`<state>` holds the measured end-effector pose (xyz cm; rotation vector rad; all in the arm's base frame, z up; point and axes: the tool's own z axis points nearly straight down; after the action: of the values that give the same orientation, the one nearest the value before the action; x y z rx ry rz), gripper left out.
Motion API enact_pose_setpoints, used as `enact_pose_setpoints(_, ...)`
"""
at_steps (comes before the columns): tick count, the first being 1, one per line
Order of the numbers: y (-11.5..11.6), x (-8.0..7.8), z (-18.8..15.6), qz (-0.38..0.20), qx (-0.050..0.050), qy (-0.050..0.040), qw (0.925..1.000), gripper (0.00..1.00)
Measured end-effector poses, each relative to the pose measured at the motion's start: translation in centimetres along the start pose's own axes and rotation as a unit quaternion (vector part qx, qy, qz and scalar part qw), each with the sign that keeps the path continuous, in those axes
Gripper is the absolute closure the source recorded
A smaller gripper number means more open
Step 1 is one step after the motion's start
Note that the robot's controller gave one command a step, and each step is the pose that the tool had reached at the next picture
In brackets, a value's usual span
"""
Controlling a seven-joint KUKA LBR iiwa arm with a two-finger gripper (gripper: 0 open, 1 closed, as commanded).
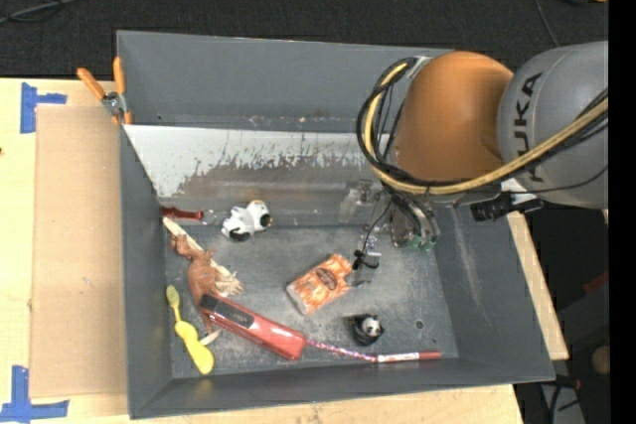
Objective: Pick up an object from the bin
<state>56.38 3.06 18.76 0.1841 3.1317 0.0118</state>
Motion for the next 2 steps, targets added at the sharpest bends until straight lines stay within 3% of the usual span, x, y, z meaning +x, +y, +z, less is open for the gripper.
enact_pose_setpoints(1,0.0,0.0,0.0,0.001,0.000,0.0000,1.0000,0.00)
enact_pose_setpoints(2,-1.1,2.0,4.7,-0.073,0.000,-0.0027,0.9974,0.00)
